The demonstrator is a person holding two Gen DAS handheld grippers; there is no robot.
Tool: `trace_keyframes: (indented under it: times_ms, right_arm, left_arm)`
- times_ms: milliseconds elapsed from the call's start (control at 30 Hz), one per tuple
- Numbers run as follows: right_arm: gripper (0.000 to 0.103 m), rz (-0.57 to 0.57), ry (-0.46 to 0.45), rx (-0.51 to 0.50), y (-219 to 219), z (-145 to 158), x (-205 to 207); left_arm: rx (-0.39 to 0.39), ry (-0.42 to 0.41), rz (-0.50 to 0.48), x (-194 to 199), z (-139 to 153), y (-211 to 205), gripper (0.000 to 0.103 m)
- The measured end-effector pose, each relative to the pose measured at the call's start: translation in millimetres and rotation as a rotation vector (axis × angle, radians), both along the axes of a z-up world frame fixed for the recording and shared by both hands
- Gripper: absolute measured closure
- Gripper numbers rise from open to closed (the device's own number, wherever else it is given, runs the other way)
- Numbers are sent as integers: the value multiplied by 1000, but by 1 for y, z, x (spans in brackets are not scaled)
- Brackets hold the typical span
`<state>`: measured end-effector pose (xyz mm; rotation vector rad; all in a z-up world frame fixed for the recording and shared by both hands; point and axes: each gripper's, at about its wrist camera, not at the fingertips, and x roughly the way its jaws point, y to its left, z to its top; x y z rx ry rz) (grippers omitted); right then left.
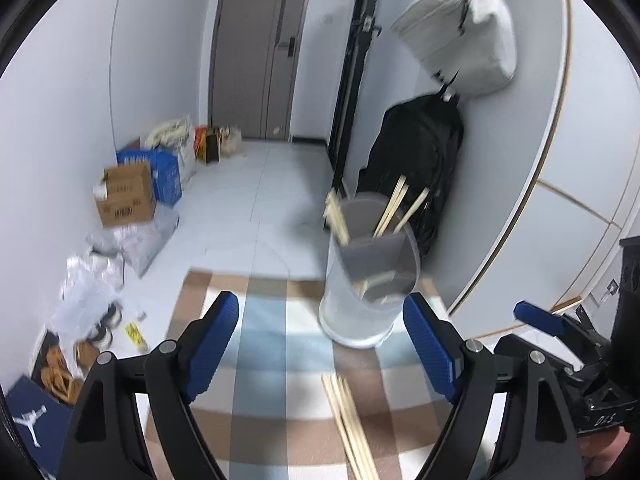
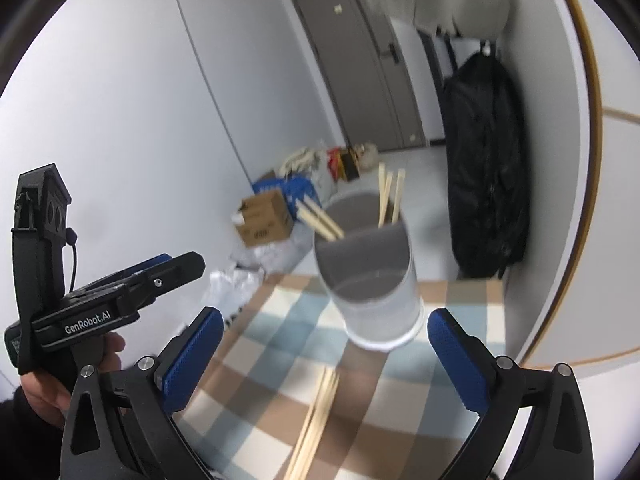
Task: Organize utensils
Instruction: 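Lower both open tools toward the remaining sticks on the rug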
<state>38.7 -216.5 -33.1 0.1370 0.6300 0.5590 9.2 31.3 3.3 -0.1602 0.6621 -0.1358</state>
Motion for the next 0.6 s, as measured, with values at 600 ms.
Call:
trace_keyframes:
  times_ms: [600]
  right_arm:
    - [0, -70, 73, -106, -4, -57, 10]
  left_arm:
    - [44, 355, -34, 30, -109, -3, 22]
